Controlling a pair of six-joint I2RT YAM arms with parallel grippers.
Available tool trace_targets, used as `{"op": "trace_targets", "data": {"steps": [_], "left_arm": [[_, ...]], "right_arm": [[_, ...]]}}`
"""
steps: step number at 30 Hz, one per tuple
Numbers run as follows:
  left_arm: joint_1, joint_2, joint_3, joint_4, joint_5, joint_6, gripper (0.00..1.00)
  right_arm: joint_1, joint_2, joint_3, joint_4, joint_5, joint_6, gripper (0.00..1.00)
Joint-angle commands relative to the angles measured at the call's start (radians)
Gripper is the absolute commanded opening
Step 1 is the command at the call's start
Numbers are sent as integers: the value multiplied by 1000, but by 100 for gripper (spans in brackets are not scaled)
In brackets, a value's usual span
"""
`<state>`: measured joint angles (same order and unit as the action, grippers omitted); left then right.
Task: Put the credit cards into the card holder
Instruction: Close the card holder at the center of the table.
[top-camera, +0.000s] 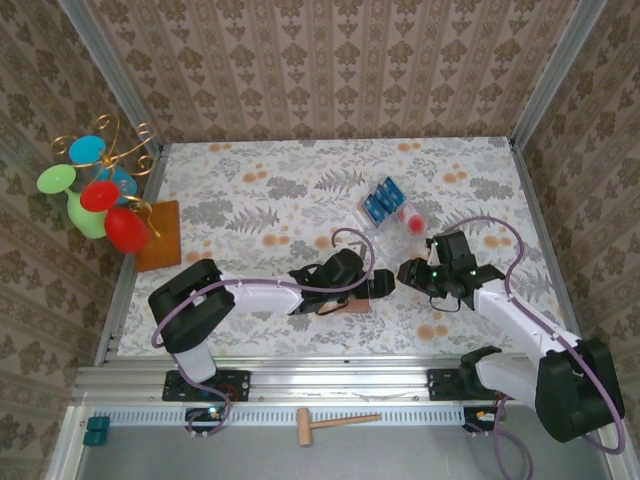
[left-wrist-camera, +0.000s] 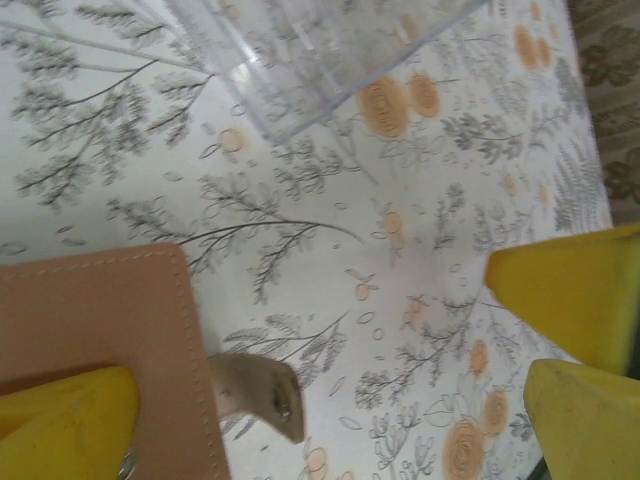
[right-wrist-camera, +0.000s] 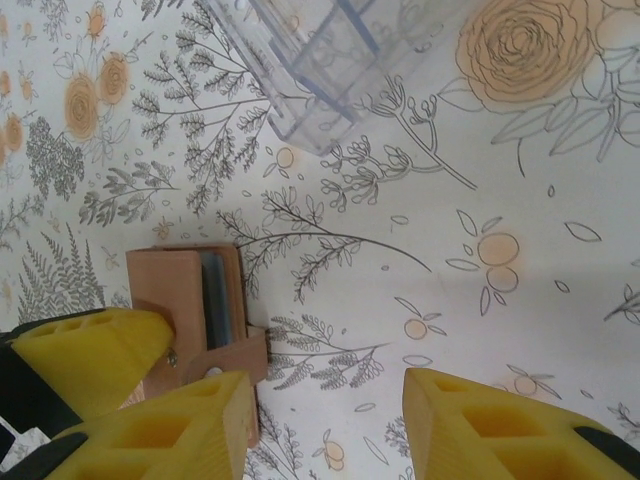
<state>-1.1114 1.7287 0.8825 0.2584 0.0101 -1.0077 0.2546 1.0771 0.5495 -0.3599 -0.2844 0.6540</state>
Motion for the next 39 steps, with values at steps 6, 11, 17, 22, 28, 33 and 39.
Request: {"op": "trace_targets", "data": {"steps": [6,11,17,22,28,33,39], "left_arm": [[23,-33,46,-114,-14,29,100],[95,-95,68,-88,55,67,100],[192,-140,89,-135,114,107,100],[256,-176,70,-172,112,129,100],[364,-260,30,-269,99,188,100],[453,-319,-5,-382,94,262,100],[477,-356,-1,-520,95,404,100]], "right_arm": [[-6,-79,-15,-42,-68,3,37],[22,-99,-10,-18,-118,13,27],[170,-49,65,7,-57,51,23],[340,36,167,35,22,75,22],[473,194,260,76,65,89,21],[513,352,296,107,71,87,12],[508,363,254,107,112,83,5]]}}
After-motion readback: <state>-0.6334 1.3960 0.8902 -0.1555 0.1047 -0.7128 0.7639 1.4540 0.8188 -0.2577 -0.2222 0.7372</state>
